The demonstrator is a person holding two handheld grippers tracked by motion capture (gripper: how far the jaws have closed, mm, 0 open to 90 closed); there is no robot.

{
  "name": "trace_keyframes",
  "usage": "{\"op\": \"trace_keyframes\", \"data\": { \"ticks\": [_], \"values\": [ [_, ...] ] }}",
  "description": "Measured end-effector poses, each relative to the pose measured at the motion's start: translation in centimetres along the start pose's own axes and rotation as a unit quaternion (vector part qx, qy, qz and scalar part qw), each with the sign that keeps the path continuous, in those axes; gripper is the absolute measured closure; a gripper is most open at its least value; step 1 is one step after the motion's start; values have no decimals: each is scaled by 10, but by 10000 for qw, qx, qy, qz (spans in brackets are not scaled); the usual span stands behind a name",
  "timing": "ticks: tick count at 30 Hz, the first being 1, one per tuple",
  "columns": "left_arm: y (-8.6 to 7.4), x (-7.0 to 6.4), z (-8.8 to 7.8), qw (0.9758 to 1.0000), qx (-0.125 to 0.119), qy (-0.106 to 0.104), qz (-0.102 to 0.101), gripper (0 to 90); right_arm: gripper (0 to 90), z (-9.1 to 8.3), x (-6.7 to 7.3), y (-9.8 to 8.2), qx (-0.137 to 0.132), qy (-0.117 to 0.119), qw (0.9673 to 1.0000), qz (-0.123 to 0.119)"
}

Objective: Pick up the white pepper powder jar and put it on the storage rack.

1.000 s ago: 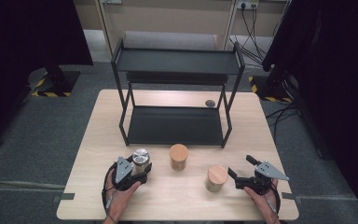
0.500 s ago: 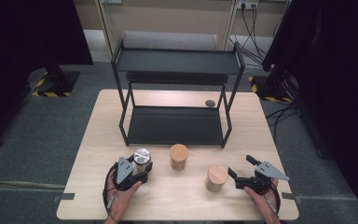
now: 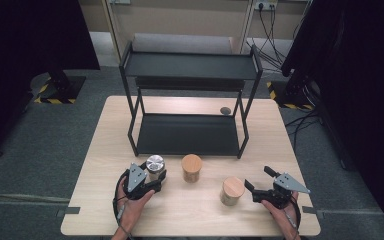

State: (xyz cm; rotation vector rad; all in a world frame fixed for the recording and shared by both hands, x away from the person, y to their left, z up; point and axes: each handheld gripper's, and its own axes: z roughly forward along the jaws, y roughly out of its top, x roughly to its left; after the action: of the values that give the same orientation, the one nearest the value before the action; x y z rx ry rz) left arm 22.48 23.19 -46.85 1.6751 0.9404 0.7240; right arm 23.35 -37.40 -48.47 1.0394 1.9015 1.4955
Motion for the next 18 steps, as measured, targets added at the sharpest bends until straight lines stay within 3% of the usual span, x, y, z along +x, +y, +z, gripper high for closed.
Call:
{"op": "trace_keyframes", "data": {
  "ticks": [18],
  "values": [
    [12, 6, 5, 10000, 20, 15, -84, 309, 12, 0, 0, 0, -1, -1, 10000, 12]
  ]
}}
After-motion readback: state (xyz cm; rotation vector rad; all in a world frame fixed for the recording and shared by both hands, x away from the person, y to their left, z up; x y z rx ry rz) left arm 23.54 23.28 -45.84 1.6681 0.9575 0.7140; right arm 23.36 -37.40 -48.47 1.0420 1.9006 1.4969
